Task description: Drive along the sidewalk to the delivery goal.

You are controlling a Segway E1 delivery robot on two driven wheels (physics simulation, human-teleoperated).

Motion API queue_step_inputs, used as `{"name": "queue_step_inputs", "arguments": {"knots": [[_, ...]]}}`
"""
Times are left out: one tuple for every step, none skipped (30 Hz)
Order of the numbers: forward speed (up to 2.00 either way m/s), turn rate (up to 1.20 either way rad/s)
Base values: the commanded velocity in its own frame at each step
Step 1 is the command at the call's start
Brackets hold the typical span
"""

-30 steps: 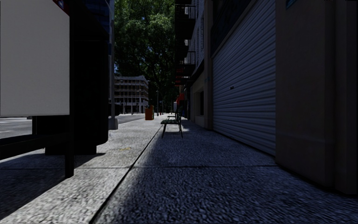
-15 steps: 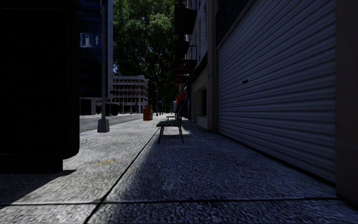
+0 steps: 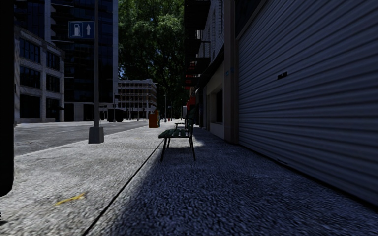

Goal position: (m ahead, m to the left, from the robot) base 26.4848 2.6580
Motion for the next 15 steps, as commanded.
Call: {"name": "queue_step_inputs", "arguments": {"knots": [[2.0,0.33],[2.0,0.38],[2.0,0.38],[2.0,0.4],[2.0,0.43],[2.0,0.46],[2.0,0.46],[2.0,0.46],[2.0,0.46],[2.0,0.46],[2.0,0.46],[2.0,0.46],[2.0,0.46],[2.0,0.46],[2.0,0.46]]}}
